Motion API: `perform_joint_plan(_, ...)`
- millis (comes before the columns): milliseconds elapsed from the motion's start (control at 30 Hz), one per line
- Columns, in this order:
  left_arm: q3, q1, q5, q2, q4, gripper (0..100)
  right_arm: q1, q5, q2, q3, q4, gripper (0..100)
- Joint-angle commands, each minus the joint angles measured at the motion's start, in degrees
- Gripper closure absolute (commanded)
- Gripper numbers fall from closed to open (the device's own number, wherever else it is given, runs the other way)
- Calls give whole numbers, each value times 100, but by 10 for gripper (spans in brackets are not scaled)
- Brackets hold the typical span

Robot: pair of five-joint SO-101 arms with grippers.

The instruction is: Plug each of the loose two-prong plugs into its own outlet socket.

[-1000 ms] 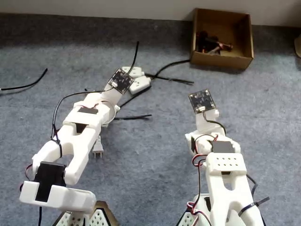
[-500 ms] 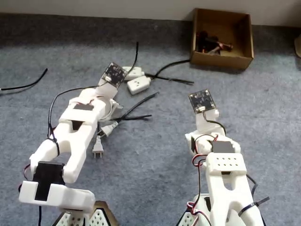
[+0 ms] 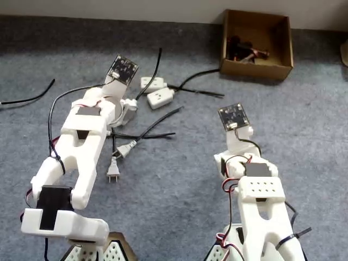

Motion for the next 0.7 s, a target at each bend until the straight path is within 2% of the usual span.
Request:
perform_joint_plan(0, -312, -75, 70, -22, 18, 715, 57, 88, -145, -22, -110, 889)
perform_joint_plan(100, -479, -75, 70, 224, 53, 714, 57, 88, -145, -22, -110, 889)
perform_joint_plan(267, -1411, -154, 369, 980, 949, 714, 57, 88, -145, -22, -110, 889)
perform_joint_plan(433, -2062, -198, 422, 1121, 1618, 714, 57, 88, -145, -22, -110, 889)
perform_joint_plan(667, -2070, -198, 422, 1156, 1741, 714, 57, 88, -145, -22, -110, 889)
